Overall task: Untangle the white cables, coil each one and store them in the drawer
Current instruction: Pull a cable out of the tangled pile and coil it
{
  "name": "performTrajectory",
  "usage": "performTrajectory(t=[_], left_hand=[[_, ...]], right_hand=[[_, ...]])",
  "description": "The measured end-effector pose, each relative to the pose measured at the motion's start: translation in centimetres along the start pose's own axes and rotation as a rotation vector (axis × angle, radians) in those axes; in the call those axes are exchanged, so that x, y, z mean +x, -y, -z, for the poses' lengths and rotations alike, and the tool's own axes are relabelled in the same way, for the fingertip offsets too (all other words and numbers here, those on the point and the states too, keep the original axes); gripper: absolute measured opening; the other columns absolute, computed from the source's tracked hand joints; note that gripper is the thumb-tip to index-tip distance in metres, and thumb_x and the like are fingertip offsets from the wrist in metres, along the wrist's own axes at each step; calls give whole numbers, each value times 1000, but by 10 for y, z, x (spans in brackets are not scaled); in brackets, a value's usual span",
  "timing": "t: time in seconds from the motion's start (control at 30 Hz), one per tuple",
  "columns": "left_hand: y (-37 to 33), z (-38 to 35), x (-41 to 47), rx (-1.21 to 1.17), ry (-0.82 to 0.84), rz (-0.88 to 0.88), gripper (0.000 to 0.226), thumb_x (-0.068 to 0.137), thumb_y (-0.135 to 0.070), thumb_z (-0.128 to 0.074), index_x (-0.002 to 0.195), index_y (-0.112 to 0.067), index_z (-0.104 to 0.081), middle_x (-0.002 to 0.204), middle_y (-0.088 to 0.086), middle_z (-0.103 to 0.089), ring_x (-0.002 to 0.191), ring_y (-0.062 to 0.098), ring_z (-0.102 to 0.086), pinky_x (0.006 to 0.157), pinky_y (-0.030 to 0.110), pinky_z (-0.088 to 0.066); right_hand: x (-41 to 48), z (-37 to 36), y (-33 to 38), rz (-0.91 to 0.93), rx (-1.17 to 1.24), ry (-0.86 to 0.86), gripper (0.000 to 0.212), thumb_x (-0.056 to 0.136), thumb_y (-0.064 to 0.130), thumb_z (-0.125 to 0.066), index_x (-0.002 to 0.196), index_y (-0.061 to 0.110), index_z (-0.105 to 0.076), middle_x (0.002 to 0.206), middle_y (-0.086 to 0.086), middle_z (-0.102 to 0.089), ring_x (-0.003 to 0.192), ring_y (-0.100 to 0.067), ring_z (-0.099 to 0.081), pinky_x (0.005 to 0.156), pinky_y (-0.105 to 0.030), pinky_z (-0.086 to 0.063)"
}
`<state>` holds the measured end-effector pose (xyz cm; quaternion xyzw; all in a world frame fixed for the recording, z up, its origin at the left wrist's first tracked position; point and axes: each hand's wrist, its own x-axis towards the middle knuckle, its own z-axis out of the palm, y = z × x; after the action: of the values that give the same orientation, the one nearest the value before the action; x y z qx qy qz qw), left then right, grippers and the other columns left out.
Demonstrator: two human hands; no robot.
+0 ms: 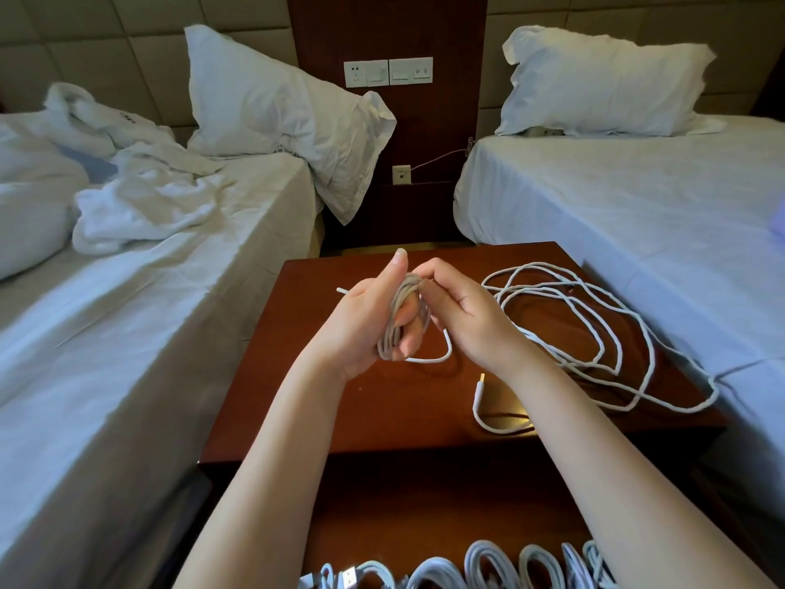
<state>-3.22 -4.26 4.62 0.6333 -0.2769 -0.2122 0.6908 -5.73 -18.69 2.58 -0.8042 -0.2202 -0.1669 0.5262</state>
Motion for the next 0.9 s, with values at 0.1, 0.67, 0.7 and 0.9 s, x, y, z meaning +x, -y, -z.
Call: performTrajectory(t=[0.1,0.67,0.7,0.9], left_hand=[[-1,-3,1,177,-173,-32,68,97,-53,-30,46,-10,-39,40,8,-46,37,18,-41,41,21,-36],[12,-38,16,-85,-894,-193,41,102,-42,-32,104,-15,-64,99,-6,-62,88,-3,-57,82,22,-44],[14,-41,17,-149,-921,-192,41,102,-42,-31,107,-15,-62,102,-7,-62,92,-5,-56,82,20,-46],[22,-58,18,-50,-908,-271,33,104,-32,-30,93,-11,-52,80,0,-49,67,2,-49,64,17,-43]], right_hand=[[0,1,-2,-14,-6,-30,16,103,25,-41,98,23,-56,71,17,-58,63,-2,-52,60,-17,-39],[-1,-31,-12,-61,-83,-364,30,102,37,-33,105,16,-55,82,13,-57,74,-7,-56,63,-26,-46],[-2,-35,-11,-98,-20,-368,29,103,37,-34,102,15,-54,77,12,-56,69,-6,-55,62,-28,-46],[-8,-32,-8,-178,233,-459,24,104,29,-36,90,17,-51,70,3,-52,62,-9,-49,56,-21,-42]])
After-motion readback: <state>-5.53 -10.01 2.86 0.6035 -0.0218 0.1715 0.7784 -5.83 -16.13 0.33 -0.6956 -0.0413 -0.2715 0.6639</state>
